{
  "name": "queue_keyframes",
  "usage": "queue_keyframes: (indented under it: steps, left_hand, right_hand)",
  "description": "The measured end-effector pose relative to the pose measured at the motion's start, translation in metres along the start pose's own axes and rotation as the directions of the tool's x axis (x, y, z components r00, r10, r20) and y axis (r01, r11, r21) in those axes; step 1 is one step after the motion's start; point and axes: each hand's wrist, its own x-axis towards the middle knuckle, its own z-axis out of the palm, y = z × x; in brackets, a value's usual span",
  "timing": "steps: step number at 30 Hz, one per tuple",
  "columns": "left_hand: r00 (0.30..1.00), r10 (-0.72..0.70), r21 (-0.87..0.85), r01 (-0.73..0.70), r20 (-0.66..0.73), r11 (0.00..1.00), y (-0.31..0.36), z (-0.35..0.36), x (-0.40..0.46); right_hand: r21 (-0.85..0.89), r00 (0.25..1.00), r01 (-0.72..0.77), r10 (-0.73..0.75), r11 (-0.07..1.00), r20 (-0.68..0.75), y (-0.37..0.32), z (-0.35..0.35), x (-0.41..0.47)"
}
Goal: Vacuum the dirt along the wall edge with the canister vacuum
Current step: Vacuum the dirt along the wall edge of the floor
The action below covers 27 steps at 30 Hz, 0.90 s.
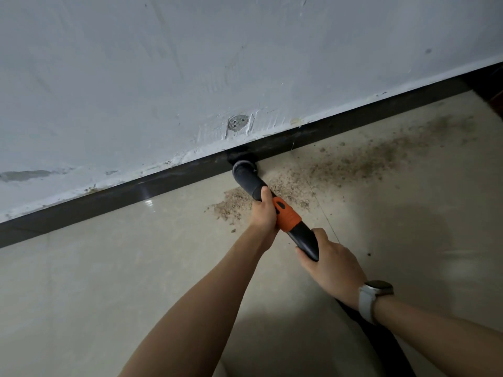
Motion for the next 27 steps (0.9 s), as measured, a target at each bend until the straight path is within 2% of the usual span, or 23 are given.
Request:
queue_keyframes:
  steps: [5, 8, 12, 18, 24, 27]
  left_hand:
    - [0.975, 0.076, -0.008, -0.079, -0.211, 0.997, -0.014, -0.042, -0.002]
    - [0.96, 0.078, -0.063, -0.098, -0.269, 0.993, -0.02, -0.072, -0.003]
    - [0.959, 0.103, -0.023, -0.113, -0.266, 0.993, -0.009, -0.078, 0.003]
    - [0.97, 0.066, -0.048, -0.08, -0.234, 0.996, 0.001, -0.04, 0.014]
    - [0.992, 0.044, -0.05, -0.05, -0.116, 0.998, -0.001, -0.008, 0.014]
    - [0.997, 0.01, 0.01, -0.01, -0.083, 1.0, -0.002, 0.005, 0.015]
  right_hand:
    - [0.059, 0.99, 0.112, -0.117, 0.992, 0.081, -0.017, 0.013, -0.004]
    - [0.052, 0.969, 0.177, -0.183, 0.983, 0.166, -0.033, 0.024, -0.005]
    - [0.041, 0.967, 0.172, -0.177, 0.984, 0.183, -0.041, 0.025, 0.005]
    - [0.008, 0.986, 0.095, -0.095, 0.995, 0.139, -0.022, 0.005, 0.016]
    - [-0.012, 0.994, 0.034, -0.033, 0.999, 0.102, -0.003, -0.01, 0.012]
    - [-0.027, 0.998, -0.008, 0.01, 1.0, 0.057, 0.003, -0.013, 0.006]
